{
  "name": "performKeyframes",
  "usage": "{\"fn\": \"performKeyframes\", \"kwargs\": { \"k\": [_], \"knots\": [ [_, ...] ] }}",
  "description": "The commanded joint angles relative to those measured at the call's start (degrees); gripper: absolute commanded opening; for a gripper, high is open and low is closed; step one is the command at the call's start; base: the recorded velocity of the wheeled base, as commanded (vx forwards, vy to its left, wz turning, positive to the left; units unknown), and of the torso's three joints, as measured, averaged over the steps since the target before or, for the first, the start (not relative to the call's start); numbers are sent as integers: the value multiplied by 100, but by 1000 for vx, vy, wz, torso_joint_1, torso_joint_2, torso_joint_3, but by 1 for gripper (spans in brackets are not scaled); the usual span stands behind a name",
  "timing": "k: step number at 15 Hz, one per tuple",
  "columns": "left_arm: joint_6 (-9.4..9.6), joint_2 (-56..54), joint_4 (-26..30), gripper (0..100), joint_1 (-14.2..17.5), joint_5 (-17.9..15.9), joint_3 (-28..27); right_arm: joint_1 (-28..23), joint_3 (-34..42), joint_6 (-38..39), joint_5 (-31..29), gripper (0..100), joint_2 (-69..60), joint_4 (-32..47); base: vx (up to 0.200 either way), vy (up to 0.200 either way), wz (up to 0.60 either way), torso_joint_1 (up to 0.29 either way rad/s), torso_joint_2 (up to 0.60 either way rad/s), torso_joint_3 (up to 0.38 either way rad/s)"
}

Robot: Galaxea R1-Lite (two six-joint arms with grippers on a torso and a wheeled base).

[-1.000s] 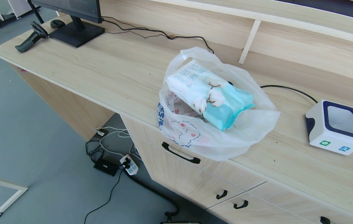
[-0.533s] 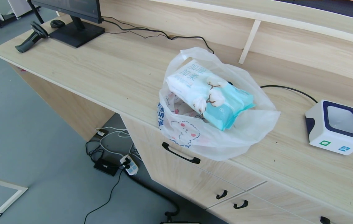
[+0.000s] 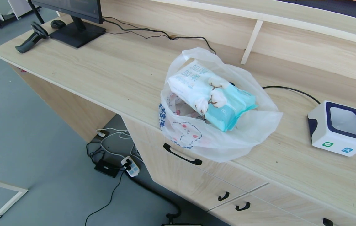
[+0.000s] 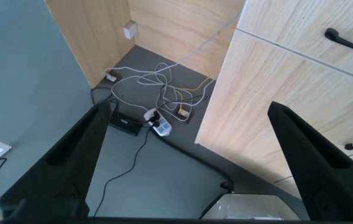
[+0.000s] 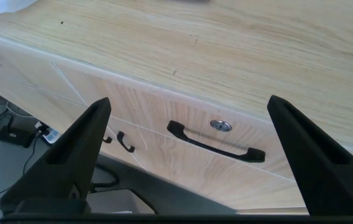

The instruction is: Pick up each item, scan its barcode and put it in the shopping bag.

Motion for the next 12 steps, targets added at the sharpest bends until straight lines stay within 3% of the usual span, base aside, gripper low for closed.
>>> {"fn": "performKeyframes", "kwargs": {
  "k": [1,4,6,12],
  "knots": [
    [2,9,1,100,-1,1,0,0,0,-1,1,100,9,3,0,0,0,0,0,0],
    [2,9,-8,100,-1,1,0,0,0,60,-8,100,9,-6,0,0,0,0,0,0],
    [2,9,-8,100,-1,1,0,0,-9,-361,36,100,9,20,0,0,0,0,0,0],
    [2,9,1,100,-1,1,0,0,0,-36,45,100,9,3,0,0,0,0,0,0]
  ]
}}
